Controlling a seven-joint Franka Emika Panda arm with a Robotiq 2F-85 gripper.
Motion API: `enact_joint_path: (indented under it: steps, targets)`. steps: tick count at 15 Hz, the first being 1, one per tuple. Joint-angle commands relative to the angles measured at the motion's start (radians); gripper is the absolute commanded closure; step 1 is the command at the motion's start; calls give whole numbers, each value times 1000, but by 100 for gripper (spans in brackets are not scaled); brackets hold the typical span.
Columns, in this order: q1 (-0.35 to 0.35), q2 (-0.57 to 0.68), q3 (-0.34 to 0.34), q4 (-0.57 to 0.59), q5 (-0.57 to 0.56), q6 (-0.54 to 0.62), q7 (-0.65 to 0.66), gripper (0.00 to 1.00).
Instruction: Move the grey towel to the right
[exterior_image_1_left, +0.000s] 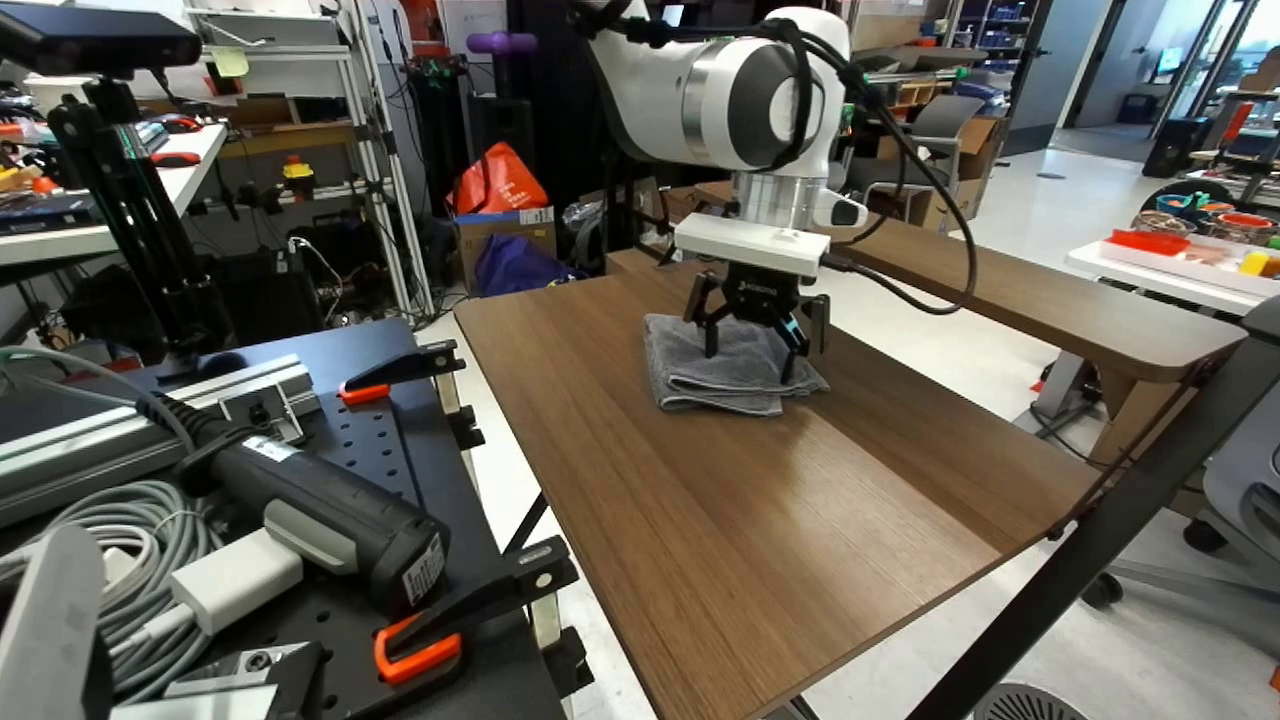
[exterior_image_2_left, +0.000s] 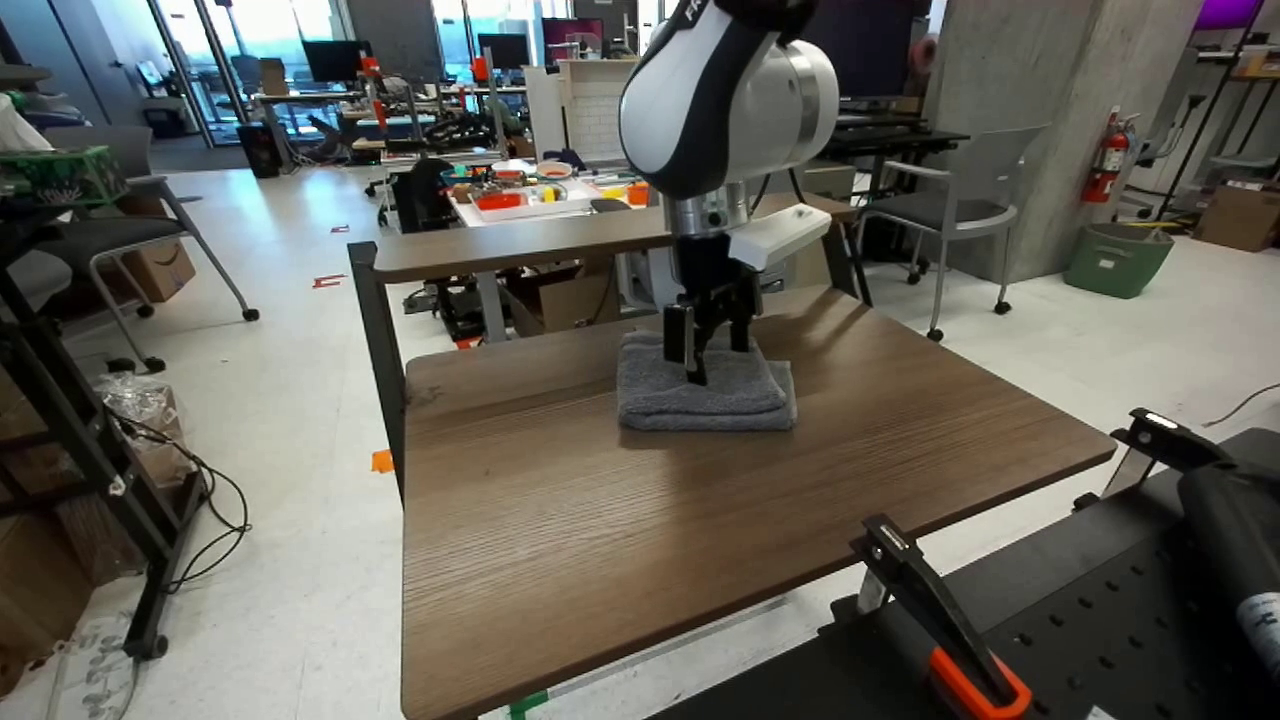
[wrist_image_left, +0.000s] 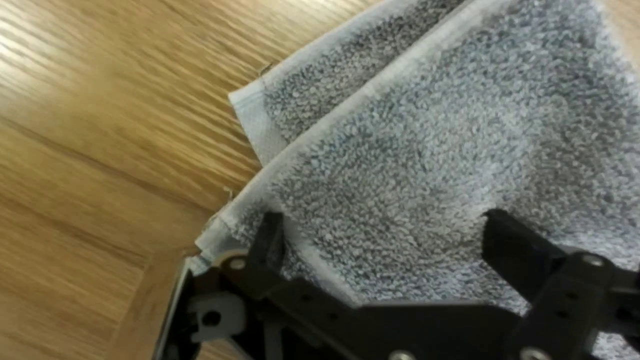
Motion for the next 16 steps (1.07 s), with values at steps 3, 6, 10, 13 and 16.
enact_joint_path:
  steps: [3,6,10,13,16]
  targets:
    - [-100,32,-30,-12,63,-23,-9,0]
    - [-154,27,-49,-45,85,-6,-5,0]
    - [-209,-5,-54,-67,120,-1,-7,0]
    - [-236,-31,-56,-75,129,-2,-13,0]
    - [-260,-127,-33,-152,122,1,-79,0]
